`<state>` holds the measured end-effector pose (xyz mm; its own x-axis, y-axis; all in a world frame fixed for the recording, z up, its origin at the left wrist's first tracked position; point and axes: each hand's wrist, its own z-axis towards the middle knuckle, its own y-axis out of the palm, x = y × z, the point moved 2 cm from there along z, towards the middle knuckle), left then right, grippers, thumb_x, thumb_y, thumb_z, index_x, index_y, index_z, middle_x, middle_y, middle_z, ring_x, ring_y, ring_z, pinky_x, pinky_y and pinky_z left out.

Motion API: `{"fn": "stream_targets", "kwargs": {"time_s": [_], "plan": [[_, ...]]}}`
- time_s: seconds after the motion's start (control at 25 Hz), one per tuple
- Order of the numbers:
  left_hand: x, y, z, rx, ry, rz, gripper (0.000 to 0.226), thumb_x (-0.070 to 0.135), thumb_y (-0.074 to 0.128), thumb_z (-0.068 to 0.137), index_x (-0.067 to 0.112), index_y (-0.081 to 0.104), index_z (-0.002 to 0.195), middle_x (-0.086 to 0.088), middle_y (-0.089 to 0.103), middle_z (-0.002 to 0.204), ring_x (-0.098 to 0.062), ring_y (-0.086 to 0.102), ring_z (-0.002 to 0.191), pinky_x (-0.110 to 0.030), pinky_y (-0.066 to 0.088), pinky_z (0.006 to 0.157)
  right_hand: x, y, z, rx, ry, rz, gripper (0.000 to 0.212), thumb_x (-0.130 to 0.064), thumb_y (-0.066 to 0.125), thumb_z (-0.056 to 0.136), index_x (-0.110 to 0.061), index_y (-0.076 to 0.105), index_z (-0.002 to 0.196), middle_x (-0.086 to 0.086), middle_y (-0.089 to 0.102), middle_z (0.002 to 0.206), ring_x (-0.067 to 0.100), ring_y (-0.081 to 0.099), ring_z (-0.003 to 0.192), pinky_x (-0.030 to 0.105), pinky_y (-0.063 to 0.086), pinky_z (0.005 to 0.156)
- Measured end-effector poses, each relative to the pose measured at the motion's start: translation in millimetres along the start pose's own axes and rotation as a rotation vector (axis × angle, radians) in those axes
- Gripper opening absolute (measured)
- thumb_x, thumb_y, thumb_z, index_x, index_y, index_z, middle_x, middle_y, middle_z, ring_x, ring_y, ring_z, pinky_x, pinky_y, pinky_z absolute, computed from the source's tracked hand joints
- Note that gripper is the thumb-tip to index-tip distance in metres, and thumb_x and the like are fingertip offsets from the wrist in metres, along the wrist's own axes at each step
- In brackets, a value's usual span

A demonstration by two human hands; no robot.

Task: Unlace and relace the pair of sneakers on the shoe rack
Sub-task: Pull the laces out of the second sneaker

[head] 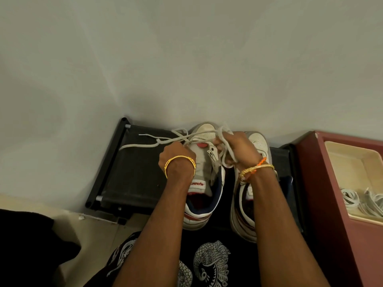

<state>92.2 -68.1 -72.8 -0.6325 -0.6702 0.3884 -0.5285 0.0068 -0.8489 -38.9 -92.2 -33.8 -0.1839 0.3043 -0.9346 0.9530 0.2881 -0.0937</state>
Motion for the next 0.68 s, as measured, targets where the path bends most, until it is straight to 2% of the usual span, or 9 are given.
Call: {"fn": "stream_targets", "kwargs": {"time_s": [0.12,0.2,0.28,0.32,0.4,0.44,0.48,0.56,0.68], "plan": [[1.6,0.5,-3.0,-0.007,0.005,-0.010,0.036,0.034,0.047,0.096,0.007,0.060,0.116,-0.012,0.064,0.112,-0.029,0.060,0.105,-0.035,0.049,0.081,-18.6,-9.3,-13.5,-0.093,-0.103,0.209,0.049,-0.006,0.052,0.083,-0.017,0.059,0.036,-0.006,0.048,0.040,0.007,0.042,0.036,0.018,0.035,0.041],[2.4,-0.9,-3.5,-0.004,0.016,-0.007,0.035,0.034,0.047,0.096,0.007,0.061,0.115,-0.011,0.064,0.111,-0.028,0.061,0.104,-0.034,0.050,0.080,-21.6,-6.4,-11.2,-0.078,-0.135,0.363,0.039,-0.006,0.048,0.079,-0.017,0.063,0.044,-0.002,0.062,0.061,0.011,0.058,0.061,0.024,0.048,0.061],[2.4,-2.2,-3.1,-0.013,0.023,0.014,0.035,0.034,0.047,0.096,0.008,0.061,0.114,-0.011,0.064,0.112,-0.029,0.061,0.105,-0.034,0.049,0.080,-14.8,1.9,-2.1,-0.012,-0.060,0.608,0.031,-0.003,0.040,0.085,-0.006,0.059,0.060,0.007,0.065,0.075,0.022,0.063,0.078,0.032,0.053,0.074],[2.4,-2.7,-3.0,-0.020,0.026,0.021,0.035,0.034,0.047,0.096,0.008,0.061,0.114,-0.011,0.064,0.113,-0.029,0.060,0.106,-0.034,0.049,0.079,-8.5,5.9,4.4,0.093,-0.016,0.604,0.027,-0.005,0.039,0.088,-0.004,0.054,0.065,0.009,0.064,0.069,0.025,0.064,0.072,0.032,0.055,0.067],[1.8,-2.4,-3.0,-0.035,0.028,0.023,0.036,0.035,0.046,0.096,0.008,0.061,0.114,-0.011,0.063,0.114,-0.029,0.060,0.107,-0.033,0.048,0.079,3.5,11.0,16.3,0.346,-0.020,0.126,0.020,-0.015,0.051,0.088,-0.008,0.054,0.069,0.003,0.057,0.060,0.024,0.058,0.061,0.029,0.050,0.057],[1.7,-1.7,-2.4,-0.041,0.029,0.019,0.036,0.035,0.047,0.096,0.008,0.061,0.114,-0.011,0.063,0.115,-0.028,0.060,0.107,-0.033,0.048,0.079,8.9,15.3,22.1,0.356,-0.032,-0.169,0.011,-0.018,0.058,0.085,-0.011,0.057,0.077,0.000,0.056,0.066,0.023,0.055,0.067,0.028,0.048,0.060],[1.3,-1.1,-1.6,-0.042,0.026,0.010,0.036,0.036,0.047,0.096,0.008,0.061,0.114,-0.011,0.063,0.115,-0.029,0.060,0.107,-0.033,0.048,0.079,13.1,22.6,26.7,0.284,-0.018,-0.387,0.012,-0.020,0.062,0.084,-0.012,0.056,0.091,0.001,0.058,0.078,0.023,0.054,0.076,0.027,0.045,0.065],[2.0,-0.3,-1.1,-0.029,0.012,-0.027,0.038,0.035,0.049,0.095,0.009,0.053,0.123,-0.012,0.061,0.118,-0.030,0.058,0.109,-0.035,0.048,0.081,21.4,34.1,37.2,0.130,0.055,-0.662,0.034,-0.025,0.060,0.088,-0.008,0.052,0.117,0.011,0.060,0.108,0.029,0.055,0.099,0.027,0.042,0.077],[2.4,-1.9,-2.9,-0.012,-0.015,-0.116,0.067,0.030,0.055,0.093,0.012,0.018,0.144,-0.014,0.059,0.120,-0.032,0.057,0.110,-0.037,0.047,0.083,21.4,43.3,41.0,0.080,0.065,-0.904,0.039,-0.030,0.056,0.092,-0.003,0.055,0.120,0.019,0.058,0.120,0.033,0.056,0.109,0.030,0.044,0.083]]}}
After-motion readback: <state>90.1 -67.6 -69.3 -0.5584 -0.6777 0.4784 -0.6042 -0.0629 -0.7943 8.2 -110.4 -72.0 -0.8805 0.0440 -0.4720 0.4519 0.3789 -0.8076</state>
